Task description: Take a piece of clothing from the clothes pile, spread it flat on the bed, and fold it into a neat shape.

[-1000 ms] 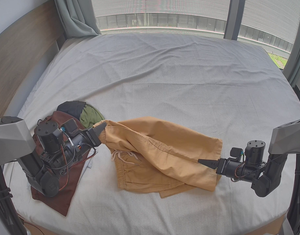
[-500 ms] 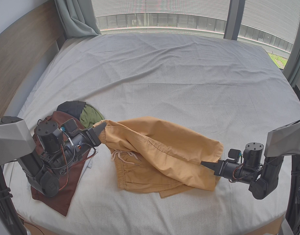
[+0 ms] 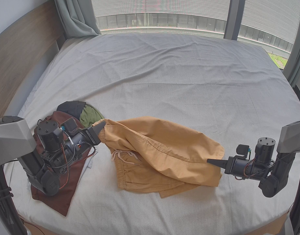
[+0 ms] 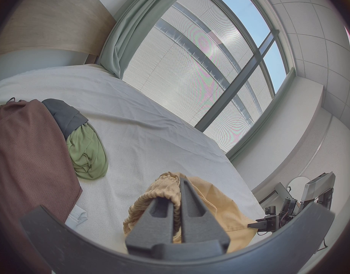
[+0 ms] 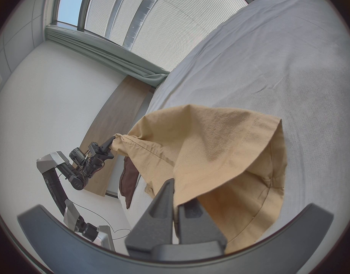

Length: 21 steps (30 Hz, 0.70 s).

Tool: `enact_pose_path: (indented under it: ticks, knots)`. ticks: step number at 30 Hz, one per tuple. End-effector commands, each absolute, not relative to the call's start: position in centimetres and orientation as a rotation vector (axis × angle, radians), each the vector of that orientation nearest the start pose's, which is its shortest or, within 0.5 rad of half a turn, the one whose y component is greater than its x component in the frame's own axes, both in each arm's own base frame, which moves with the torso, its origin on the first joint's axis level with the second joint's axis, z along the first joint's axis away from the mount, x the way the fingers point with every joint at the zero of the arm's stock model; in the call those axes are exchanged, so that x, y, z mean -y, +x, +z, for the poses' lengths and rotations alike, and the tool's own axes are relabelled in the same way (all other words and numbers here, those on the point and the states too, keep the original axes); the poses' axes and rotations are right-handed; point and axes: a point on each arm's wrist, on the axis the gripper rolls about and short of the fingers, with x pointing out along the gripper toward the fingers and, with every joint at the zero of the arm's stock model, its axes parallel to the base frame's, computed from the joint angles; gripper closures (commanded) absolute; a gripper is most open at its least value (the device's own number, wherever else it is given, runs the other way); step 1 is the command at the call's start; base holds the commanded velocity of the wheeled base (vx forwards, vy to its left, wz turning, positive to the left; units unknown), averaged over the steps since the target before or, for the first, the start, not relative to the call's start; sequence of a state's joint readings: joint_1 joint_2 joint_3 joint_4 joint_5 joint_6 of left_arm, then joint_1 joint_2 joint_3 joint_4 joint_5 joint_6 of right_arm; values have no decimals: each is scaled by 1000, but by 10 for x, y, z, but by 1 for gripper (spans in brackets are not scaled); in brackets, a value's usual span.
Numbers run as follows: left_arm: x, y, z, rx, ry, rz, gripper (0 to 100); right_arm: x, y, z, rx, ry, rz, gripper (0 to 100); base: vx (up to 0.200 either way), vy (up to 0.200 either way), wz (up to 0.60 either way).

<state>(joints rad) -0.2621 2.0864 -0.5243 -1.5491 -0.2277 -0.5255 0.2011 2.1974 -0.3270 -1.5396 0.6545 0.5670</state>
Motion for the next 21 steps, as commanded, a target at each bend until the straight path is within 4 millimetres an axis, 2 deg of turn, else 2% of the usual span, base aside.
enact_pose_path:
  ticks: [1,10,11,21]
  knots:
    - [89,315,84,-145,-515,-472,100,-66,280,29,-540,604,730,100,0,0,0]
    - [89,315,85,-142,-515,-473,100,-70,285,12,-589,613,725,100,0,0,0]
    - [89,315,86,-141,-517,-473,100,-71,285,11,-593,614,727,0,0,0,0]
    - [89,314,88,-135,-517,-475,100,-86,290,0,-620,606,757,0,0,0,0]
